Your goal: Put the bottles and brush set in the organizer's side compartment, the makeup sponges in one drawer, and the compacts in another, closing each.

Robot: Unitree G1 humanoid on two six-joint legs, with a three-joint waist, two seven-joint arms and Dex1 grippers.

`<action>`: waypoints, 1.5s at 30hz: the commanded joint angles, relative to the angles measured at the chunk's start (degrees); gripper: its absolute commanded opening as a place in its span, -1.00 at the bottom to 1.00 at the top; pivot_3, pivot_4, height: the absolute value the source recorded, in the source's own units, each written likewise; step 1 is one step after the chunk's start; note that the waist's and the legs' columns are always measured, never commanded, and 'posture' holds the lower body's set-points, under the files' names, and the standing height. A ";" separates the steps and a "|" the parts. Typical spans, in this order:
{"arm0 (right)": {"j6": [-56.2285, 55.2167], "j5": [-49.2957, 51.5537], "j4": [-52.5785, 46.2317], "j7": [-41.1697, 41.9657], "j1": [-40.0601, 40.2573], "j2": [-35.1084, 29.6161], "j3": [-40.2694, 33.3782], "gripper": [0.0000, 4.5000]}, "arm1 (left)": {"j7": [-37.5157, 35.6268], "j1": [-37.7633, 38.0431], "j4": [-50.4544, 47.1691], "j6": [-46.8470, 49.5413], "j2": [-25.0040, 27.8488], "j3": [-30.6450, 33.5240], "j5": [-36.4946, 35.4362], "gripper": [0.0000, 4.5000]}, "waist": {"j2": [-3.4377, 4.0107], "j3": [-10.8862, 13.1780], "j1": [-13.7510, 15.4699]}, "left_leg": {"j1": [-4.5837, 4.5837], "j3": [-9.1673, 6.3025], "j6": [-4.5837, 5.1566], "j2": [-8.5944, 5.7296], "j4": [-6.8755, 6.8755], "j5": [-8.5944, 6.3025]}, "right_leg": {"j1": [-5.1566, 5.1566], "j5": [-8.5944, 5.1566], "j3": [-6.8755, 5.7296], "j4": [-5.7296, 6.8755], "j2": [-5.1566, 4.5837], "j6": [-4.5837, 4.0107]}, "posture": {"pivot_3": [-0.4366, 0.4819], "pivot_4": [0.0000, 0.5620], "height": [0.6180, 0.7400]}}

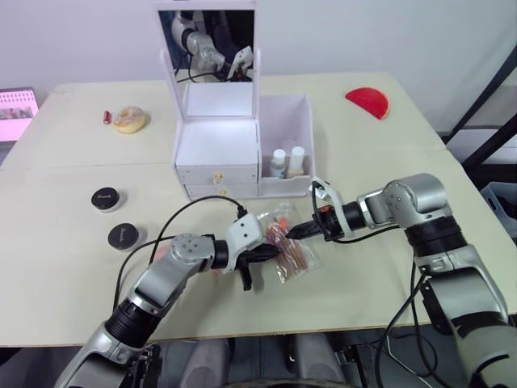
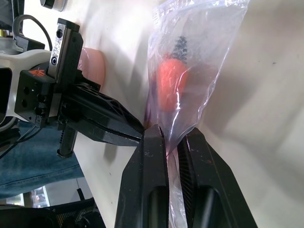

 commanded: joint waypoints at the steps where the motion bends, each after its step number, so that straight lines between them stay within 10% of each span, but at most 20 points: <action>1: 0.46 1.76 -1.50 1.06 -1.16 -0.57 -3.03 -1.00 | -0.48 0.96 -1.59 2.00 0.88 2.04 -1.48 -0.60 | 0.00 0.00 0.00 | 0.00 0.00 0.00 0.00 0.00 0.00 | 0.00 0.00 0.00 0.00 0.00 0.00 | -0.05 -0.47 0.99; 8: 2.70 4.15 -5.19 -0.19 -0.47 -2.63 -10.29 -1.00 | -4.00 3.51 -11.09 8.72 6.13 12.75 -12.28 0.99 | 0.01 0.04 -0.13 | -0.04 0.00 0.00 0.01 -0.03 0.00 | -0.08 -0.04 0.00 0.00 0.00 0.06 | -0.05 -0.47 0.99; 18: -13.76 10.44 -33.43 11.68 16.70 -16.20 -19.46 -1.00 | -7.86 14.68 -22.05 19.23 19.50 40.85 -34.22 0.99 | -0.10 0.09 0.30 | -0.17 0.00 0.02 -0.01 -0.34 -0.02 | -0.19 -0.14 -0.03 -0.21 -0.07 0.20 | -0.05 -0.47 0.99; 25: -24.33 16.40 -36.12 5.33 17.50 -9.30 -31.37 -1.00 | -5.80 18.25 -22.98 21.56 23.98 50.03 -40.93 0.99 | -0.04 0.14 0.02 | -0.03 0.16 0.02 0.09 -0.23 -0.04 | -0.02 -0.22 0.00 -0.46 -0.04 0.01 | -0.05 -0.47 0.99; 45: -59.69 -8.41 20.53 2.32 -19.17 3.75 -19.38 -1.00 | 7.72 6.41 -25.07 17.75 20.83 46.19 -43.02 0.99 | -0.03 0.16 -0.21 | -0.20 0.19 -0.01 0.04 -0.50 -0.02 | -0.10 0.11 0.11 -0.87 0.03 -0.05 | -0.05 -0.47 0.99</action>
